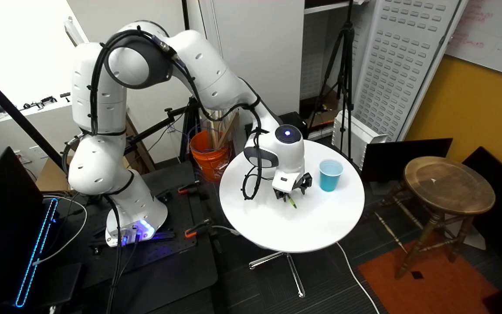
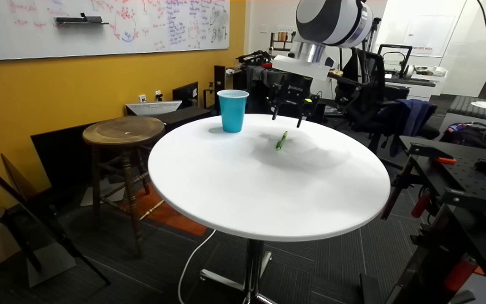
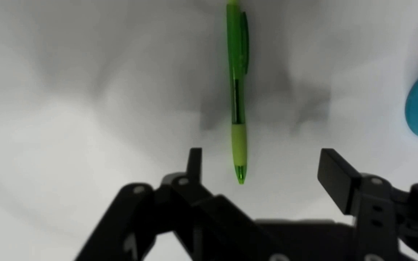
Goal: Move the green pen to the right
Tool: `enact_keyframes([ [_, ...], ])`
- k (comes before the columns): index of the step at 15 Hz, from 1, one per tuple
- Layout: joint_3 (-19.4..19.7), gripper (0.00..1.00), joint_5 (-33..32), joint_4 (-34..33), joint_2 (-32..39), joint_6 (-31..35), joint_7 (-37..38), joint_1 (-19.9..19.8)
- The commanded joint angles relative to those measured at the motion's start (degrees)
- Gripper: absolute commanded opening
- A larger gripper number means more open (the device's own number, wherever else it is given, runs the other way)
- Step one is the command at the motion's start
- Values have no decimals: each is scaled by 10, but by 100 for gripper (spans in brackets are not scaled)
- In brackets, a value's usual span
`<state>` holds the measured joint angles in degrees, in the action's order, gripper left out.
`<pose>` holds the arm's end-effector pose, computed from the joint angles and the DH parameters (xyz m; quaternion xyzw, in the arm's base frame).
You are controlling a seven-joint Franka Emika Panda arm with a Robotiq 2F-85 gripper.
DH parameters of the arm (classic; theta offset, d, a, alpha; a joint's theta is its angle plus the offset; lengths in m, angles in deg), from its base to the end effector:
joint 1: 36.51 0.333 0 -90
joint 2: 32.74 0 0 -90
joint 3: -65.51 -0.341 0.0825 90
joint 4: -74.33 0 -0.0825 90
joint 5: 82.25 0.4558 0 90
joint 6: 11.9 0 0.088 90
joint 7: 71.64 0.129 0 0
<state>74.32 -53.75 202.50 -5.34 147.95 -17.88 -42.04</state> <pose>0.5641 -0.1699 0.0976 -0.6843 0.7253 -0.0231 0.0721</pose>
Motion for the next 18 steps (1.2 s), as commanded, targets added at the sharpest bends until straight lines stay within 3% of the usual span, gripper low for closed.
enact_keyframes([
  [1,21,100,-30,54,-72,7,40,35],
  [5,22,100,-73,101,-148,11,41,53],
  [8,-9,100,-87,131,-215,-9,-24,41],
  [13,-46,100,-65,153,-306,-108,-165,38],
  [18,-48,100,-74,139,-351,-253,-287,38],
])
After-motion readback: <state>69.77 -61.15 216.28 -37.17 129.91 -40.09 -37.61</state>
